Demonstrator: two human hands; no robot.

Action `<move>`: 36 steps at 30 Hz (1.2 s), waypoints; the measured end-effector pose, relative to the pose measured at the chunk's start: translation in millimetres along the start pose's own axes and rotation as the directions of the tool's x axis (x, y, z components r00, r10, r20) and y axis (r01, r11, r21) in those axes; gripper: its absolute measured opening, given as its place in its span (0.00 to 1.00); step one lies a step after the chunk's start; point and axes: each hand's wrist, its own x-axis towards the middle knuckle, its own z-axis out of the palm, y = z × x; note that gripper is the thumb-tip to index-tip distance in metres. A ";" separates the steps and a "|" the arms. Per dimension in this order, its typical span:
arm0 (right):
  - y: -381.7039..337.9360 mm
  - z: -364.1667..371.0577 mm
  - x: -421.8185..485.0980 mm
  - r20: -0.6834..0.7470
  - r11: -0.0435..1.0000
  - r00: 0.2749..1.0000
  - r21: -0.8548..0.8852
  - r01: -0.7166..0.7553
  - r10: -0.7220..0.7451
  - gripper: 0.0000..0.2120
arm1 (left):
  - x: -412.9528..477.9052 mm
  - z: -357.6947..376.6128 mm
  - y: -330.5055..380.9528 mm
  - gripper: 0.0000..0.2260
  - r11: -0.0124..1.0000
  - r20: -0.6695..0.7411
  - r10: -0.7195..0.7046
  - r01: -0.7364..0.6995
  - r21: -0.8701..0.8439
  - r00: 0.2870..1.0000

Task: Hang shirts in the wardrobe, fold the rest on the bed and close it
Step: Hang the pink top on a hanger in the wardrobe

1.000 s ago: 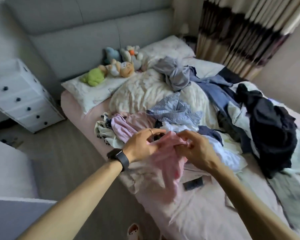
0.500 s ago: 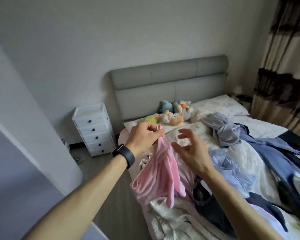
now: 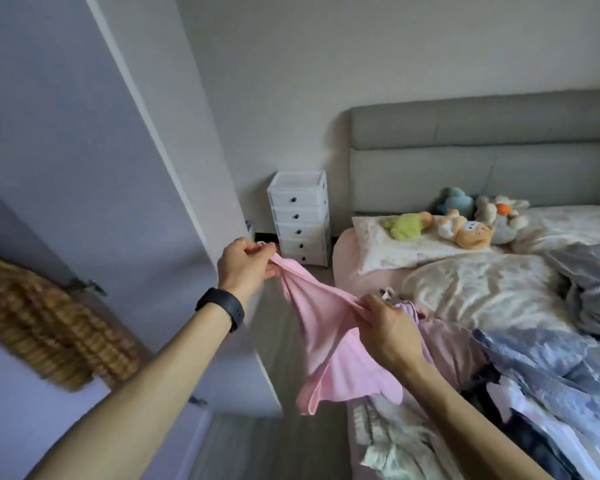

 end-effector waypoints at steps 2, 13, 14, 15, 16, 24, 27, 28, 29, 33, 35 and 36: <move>-11.0 -10.3 16.3 0.049 0.991 0.998 0.125 0.040 -0.046 0.09 | 0.3 -44.0 -17.3 0.09 0.990 -0.048 -0.002 0.009 0.143 0.999; -153.2 38.9 50.8 0.202 0.865 0.966 0.500 0.038 -0.160 0.08 | -34.2 -239.6 -65.8 0.06 0.781 0.234 -0.031 -0.123 0.613 0.972; -169.2 46.4 47.7 0.219 0.860 0.956 0.507 0.060 -0.196 0.07 | -36.4 -258.0 -67.7 0.06 0.772 0.198 -0.011 -0.117 0.625 0.980; -186.8 54.0 44.9 0.228 0.857 0.942 0.506 0.100 -0.245 0.08 | -39.2 -276.2 -68.8 0.07 0.757 0.148 0.002 -0.098 0.646 0.989; -200.4 57.7 41.6 0.231 0.851 0.927 0.505 0.145 -0.295 0.09 | -40.1 -286.8 -70.6 0.07 0.729 0.123 0.016 -0.096 0.678 0.992; -330.3 109.9 1.0 0.347 0.732 0.688 0.551 0.400 -0.637 0.12 | -51.0 -313.9 -64.3 0.24 0.726 0.169 0.182 -0.249 0.641 0.969; -350.1 127.3 -2.0 0.289 0.697 0.679 0.551 0.459 -0.675 0.10 | -45.9 -328.2 -64.7 0.15 0.788 0.070 0.167 -0.176 0.590 0.983; -355.4 134.1 -1.0 0.268 0.696 0.681 0.527 0.488 -0.681 0.08 | -45.5 -335.7 -68.2 0.13 0.807 0.039 0.147 -0.143 0.573 0.988; -357.2 138.0 0.1 0.277 0.710 0.683 0.494 0.502 -0.676 0.04 | -46.7 -339.2 -71.1 0.11 0.821 0.013 0.136 -0.120 0.558 0.991; -366.4 157.1 1.5 0.432 0.796 0.669 0.352 0.493 -0.605 0.09 | -47.0 -350.9 -91.6 0.14 0.881 -0.088 0.124 -0.069 0.468 0.988; -376.4 166.5 5.9 0.466 0.814 0.673 0.246 0.526 -0.575 0.12 | -42.4 -354.2 -100.9 0.13 0.912 -0.170 0.133 -0.053 0.407 0.976; -381.6 169.8 9.1 0.494 0.831 0.671 0.271 0.486 -0.553 0.11 | -40.4 -354.4 -104.4 0.11 0.920 -0.209 0.140 -0.049 0.389 0.968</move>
